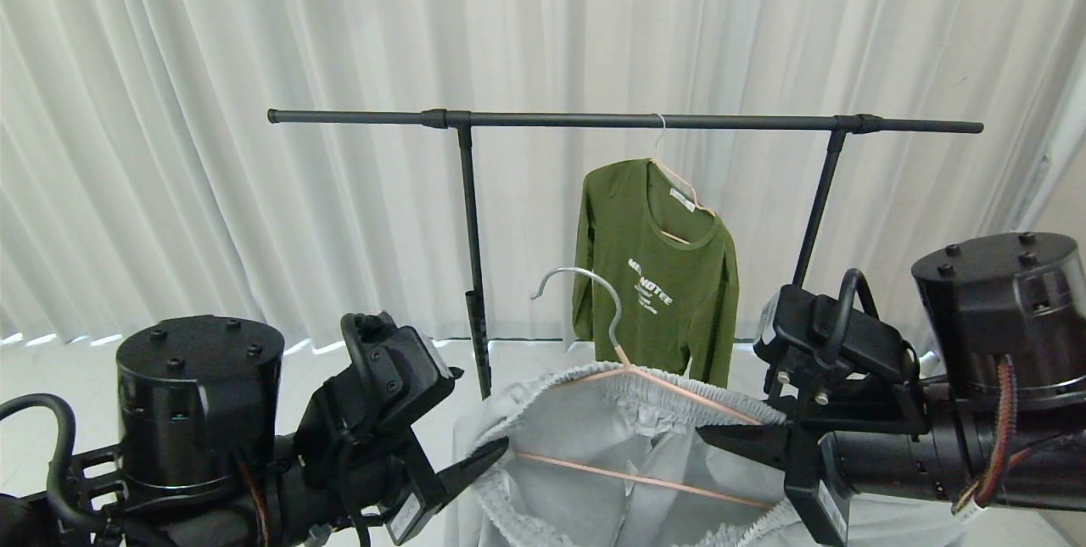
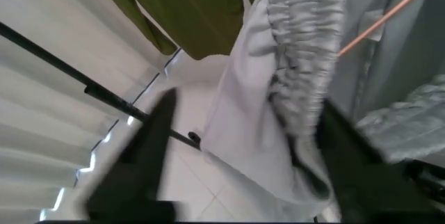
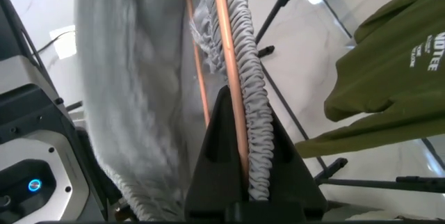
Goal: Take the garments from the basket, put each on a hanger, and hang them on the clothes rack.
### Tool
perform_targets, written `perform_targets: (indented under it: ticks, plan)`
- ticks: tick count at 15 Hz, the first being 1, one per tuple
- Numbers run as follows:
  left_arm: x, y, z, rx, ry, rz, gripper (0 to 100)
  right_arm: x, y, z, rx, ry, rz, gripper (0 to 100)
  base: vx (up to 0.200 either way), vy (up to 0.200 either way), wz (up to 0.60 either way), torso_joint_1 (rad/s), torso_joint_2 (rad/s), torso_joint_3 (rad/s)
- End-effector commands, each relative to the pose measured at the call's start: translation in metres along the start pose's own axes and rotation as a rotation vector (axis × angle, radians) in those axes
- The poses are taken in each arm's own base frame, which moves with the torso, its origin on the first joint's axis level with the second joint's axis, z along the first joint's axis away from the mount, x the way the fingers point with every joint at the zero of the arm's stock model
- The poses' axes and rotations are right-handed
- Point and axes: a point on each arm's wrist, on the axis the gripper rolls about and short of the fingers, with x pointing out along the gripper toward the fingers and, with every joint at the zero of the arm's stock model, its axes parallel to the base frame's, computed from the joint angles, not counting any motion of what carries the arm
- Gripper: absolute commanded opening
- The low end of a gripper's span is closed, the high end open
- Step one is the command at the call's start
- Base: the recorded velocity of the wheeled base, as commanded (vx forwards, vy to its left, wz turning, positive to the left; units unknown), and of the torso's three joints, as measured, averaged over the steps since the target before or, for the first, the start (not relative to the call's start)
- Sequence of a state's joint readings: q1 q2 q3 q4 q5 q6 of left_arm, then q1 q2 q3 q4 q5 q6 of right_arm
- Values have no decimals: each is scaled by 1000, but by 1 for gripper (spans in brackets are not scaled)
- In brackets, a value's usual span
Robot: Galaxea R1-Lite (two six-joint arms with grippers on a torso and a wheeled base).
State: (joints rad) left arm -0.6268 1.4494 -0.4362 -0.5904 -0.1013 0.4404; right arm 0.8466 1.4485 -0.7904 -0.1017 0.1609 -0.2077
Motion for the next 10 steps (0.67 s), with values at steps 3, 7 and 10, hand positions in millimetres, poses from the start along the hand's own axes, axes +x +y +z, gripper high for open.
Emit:
perform_targets:
  ticks: [3, 7, 10]
  plan:
    - [-12, -2, -6, -9, 1, 12, 100, -7, -8, 7, 8, -37, -34, 0, 0, 0, 0, 0, 0, 0]
    - [-22, -2, -24, -31, 50, 31, 100, -20, -19, 9, 26, -78, -93, 0, 0, 0, 0, 0, 0, 0]
    - [-26, -3, -24, -41, 38, 35, 100, -22, -24, 13, 33, -119, -120, 0, 0, 0, 0, 0, 0, 0]
